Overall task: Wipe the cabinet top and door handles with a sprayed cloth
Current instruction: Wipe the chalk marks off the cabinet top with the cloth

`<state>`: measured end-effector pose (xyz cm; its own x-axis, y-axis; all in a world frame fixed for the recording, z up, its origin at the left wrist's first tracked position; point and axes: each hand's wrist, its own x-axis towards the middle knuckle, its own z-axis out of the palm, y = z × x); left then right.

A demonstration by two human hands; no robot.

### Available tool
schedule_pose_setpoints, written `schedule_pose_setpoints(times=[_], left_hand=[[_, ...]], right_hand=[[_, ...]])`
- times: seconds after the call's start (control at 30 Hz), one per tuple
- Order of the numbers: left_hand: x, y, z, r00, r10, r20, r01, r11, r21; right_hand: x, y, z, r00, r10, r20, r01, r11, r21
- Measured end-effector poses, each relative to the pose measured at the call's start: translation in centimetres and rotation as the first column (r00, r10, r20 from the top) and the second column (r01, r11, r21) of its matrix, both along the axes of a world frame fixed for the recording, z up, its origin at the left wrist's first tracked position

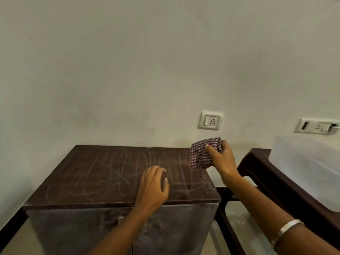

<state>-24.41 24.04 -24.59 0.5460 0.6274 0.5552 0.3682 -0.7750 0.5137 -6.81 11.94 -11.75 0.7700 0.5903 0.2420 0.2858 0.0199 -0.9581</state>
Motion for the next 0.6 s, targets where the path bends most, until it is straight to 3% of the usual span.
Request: schedule_pose_setpoints(times=[0.13,0.3,0.43,0.6], left_hand=[[-2.4,0.9,-3.0,0.987,0.109,-0.116,-0.098,0.99,0.1],[-3.0,1.3,-3.6,0.971,0.131,-0.202,-0.094,0.978,0.184],[-2.5,1.3,-3.7,0.963,0.167,-0.21,-0.126,0.973,0.194],[-2.2,1.2,-3.8,0.975,0.154,-0.161,-0.124,0.976,0.178]], right_hand=[[2.1,1.2,-0.9,0.976,-0.111,0.187,0.133,0.985,-0.112],[5.6,4.0,-2.5,0.92,-0.193,0.341,0.266,0.947,-0.181],[8.5,7.2,-4.0,0.831,-0.147,0.537,0.31,0.923,-0.227],[11.1,11.6,-5.8,0.787,-0.06,0.615,0.314,0.896,-0.315]])
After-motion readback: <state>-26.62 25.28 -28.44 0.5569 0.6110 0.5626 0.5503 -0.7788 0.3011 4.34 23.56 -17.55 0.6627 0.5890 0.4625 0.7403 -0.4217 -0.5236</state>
